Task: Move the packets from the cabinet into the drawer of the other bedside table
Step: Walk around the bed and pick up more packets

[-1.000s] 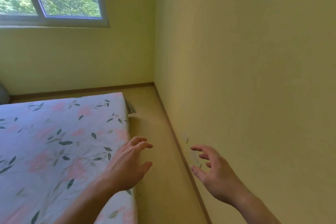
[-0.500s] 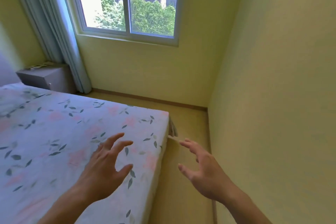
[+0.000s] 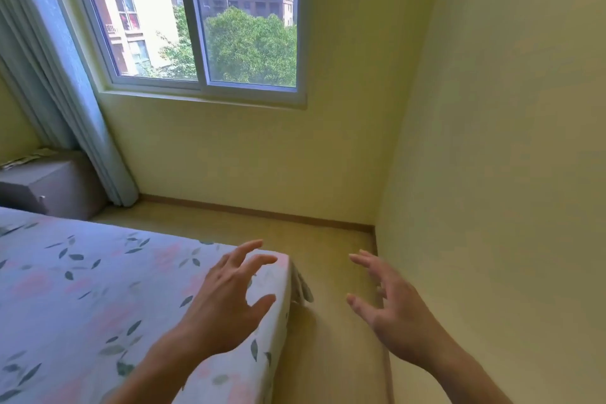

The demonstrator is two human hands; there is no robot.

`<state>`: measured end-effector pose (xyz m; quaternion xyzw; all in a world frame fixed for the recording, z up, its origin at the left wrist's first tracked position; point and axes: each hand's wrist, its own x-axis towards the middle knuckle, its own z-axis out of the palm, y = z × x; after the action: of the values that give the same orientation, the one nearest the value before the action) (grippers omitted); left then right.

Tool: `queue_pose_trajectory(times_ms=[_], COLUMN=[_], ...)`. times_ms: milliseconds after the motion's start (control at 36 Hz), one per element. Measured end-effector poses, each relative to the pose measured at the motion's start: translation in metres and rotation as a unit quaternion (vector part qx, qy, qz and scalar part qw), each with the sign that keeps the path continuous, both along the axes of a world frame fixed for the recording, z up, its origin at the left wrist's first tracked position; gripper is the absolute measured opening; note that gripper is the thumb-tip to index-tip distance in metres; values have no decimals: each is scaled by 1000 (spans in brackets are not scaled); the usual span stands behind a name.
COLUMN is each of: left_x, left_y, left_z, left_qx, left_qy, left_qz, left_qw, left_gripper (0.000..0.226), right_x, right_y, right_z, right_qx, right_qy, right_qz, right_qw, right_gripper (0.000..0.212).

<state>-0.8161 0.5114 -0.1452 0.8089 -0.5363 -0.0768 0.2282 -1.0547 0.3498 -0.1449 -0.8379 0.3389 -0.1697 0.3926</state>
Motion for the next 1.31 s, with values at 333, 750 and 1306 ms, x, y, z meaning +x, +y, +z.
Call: queue_pose_trajectory(times_ms=[333, 750, 1306], left_x=[80, 227, 478], left_y=[-175, -290, -587], left_z=[-15, -30, -35], left_qx=[8, -22, -33], left_qy=[18, 21, 52], left_qz=[124, 303, 261], left_qw=[992, 952, 963], left_gripper=[52, 49, 52], right_x=[111, 336, 596], right_y=[-235, -415, -676], right_z=[-1, -1, -13], right_qx=[7, -20, 8], right_qy=[7, 7, -7], right_qz=[102, 272, 275], right_qw=[995, 962, 961], right_gripper=[61, 58, 53])
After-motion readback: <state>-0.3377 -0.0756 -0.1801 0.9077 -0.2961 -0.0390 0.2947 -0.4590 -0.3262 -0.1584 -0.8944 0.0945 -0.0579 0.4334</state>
